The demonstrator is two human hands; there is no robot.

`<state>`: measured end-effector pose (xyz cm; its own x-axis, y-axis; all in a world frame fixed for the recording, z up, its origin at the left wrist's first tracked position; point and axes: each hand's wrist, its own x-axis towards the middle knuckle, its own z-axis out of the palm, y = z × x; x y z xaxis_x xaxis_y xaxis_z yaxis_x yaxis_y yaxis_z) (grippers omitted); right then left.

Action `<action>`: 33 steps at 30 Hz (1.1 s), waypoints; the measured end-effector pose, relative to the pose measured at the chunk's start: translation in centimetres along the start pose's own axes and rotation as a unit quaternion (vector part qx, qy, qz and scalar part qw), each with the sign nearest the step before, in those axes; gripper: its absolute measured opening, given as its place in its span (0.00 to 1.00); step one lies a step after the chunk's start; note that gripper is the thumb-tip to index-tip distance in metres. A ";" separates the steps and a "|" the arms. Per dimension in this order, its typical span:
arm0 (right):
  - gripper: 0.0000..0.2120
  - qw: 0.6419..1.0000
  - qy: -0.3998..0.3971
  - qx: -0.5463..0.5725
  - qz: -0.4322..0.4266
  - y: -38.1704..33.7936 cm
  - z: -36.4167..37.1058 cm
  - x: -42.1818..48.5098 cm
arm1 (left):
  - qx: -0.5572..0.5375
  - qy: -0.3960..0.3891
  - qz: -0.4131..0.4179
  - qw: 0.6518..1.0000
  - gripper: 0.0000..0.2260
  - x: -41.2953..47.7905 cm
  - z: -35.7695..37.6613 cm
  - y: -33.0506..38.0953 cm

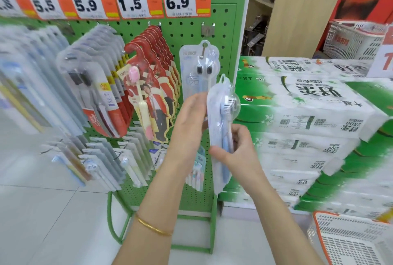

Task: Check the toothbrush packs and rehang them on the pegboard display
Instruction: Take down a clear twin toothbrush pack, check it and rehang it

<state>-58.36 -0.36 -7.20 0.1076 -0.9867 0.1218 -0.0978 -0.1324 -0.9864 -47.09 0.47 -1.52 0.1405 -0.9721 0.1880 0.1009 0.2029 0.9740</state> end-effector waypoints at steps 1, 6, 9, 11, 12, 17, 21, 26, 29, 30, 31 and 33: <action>0.27 0.999 0.029 -0.026 -0.012 -0.6 0.3 0.1 | -0.013 0.007 0.017 1.000 0.20 -0.2 -0.4 0.5; 0.30 0.984 0.111 -0.117 -0.071 -2.0 2.3 0.1 | 0.040 0.006 0.126 0.991 0.05 -0.5 -2.1 2.2; 0.27 0.973 0.155 -0.129 -0.111 -1.7 3.2 0.0 | 0.044 0.008 0.143 0.989 0.07 -0.2 -2.7 2.2; 0.27 0.966 0.177 -0.130 -0.137 -1.6 3.7 0.1 | 0.061 -0.002 0.150 0.987 0.08 0.0 -2.9 2.3; 0.26 0.965 0.180 -0.124 -0.144 -1.7 4.0 0.2 | 0.061 -0.004 0.150 0.987 0.08 0.1 -2.9 2.4; 0.22 0.970 0.153 -0.111 -0.155 -2.7 4.4 1.1 | 0.032 0.016 0.143 0.989 0.08 1.1 -3.3 2.9; 0.21 0.974 0.128 -0.116 -0.149 -2.9 4.6 1.7 | 0.029 0.043 0.139 0.989 0.09 1.9 -3.9 2.5; 0.20 0.977 0.119 -0.118 -0.132 -2.6 4.9 2.5 | 0.041 0.049 0.126 0.990 0.08 2.6 -3.9 2.4; 0.21 0.978 0.118 -0.116 -0.130 -2.7 4.8 3.1 | 0.060 0.047 0.137 0.988 0.07 3.0 -3.7 2.5; 0.22 0.978 0.116 -0.117 -0.128 -2.7 4.8 3.4 | 0.063 0.048 0.138 0.987 0.08 3.1 -3.6 2.5; 0.22 0.978 0.117 -0.118 -0.126 -2.7 4.7 3.8 | 0.075 0.050 0.140 0.986 0.10 3.2 -3.6 2.4; 0.22 0.977 0.122 -0.122 -0.126 -2.5 4.7 4.6 | 0.129 0.057 0.139 0.980 0.18 3.3 -3.6 1.8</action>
<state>-52.99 -4.15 -4.72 -0.0781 -0.9091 0.4092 -0.3346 -0.3627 -0.8698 -42.91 -1.98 0.38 0.2375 -0.8609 0.4499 -0.2067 0.4078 0.8894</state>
